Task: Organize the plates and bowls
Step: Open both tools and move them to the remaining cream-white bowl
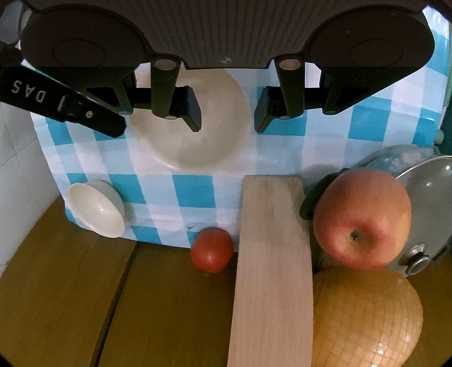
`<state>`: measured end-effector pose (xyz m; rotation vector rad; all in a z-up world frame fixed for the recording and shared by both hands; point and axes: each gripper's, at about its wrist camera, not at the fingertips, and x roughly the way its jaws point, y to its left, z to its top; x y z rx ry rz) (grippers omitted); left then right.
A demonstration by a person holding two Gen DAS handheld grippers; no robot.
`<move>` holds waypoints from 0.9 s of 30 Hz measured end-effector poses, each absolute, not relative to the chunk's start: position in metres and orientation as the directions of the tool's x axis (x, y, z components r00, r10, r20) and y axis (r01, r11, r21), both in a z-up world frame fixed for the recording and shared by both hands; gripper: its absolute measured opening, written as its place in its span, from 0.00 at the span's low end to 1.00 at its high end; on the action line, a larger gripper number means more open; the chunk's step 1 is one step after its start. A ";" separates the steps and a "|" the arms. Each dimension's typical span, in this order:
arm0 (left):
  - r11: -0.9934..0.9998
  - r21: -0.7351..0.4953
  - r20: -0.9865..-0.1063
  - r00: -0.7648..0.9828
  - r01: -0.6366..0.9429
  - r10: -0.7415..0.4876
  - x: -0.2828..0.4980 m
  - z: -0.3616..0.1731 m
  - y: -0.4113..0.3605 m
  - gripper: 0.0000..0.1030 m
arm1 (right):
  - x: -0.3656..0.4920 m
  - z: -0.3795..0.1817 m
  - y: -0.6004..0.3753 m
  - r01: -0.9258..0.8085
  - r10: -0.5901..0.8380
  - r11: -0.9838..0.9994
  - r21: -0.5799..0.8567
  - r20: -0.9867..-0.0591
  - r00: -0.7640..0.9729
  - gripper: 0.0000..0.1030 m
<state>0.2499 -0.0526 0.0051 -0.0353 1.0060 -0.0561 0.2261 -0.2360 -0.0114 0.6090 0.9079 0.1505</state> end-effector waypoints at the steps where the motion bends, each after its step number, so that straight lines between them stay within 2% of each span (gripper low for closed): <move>1: 0.998 -0.056 -0.844 0.533 0.033 -0.065 0.250 0.005 -0.054 0.49 | 0.226 -0.011 -0.239 0.135 0.367 0.821 0.554 -0.694 0.619 0.18; 8: 0.996 -0.054 -0.844 0.531 0.065 -0.081 0.250 0.003 -0.067 0.50 | 0.223 -0.008 -0.255 0.158 0.340 0.824 0.544 -0.699 0.629 0.18; 10: 0.995 -0.056 -0.840 0.534 0.080 -0.090 0.249 0.004 -0.072 0.53 | 0.221 -0.007 -0.263 0.170 0.330 0.821 0.544 -0.697 0.636 0.18; 12: 0.994 -0.051 -0.834 0.543 0.098 -0.097 0.248 0.007 -0.080 0.62 | 0.221 -0.005 -0.273 0.185 0.318 0.818 0.545 -0.695 0.645 0.19; 27: 0.982 -0.059 -0.830 0.539 0.177 -0.147 0.278 0.012 -0.142 0.73 | 0.234 -0.007 -0.345 0.327 0.160 0.801 0.501 -0.706 0.690 0.28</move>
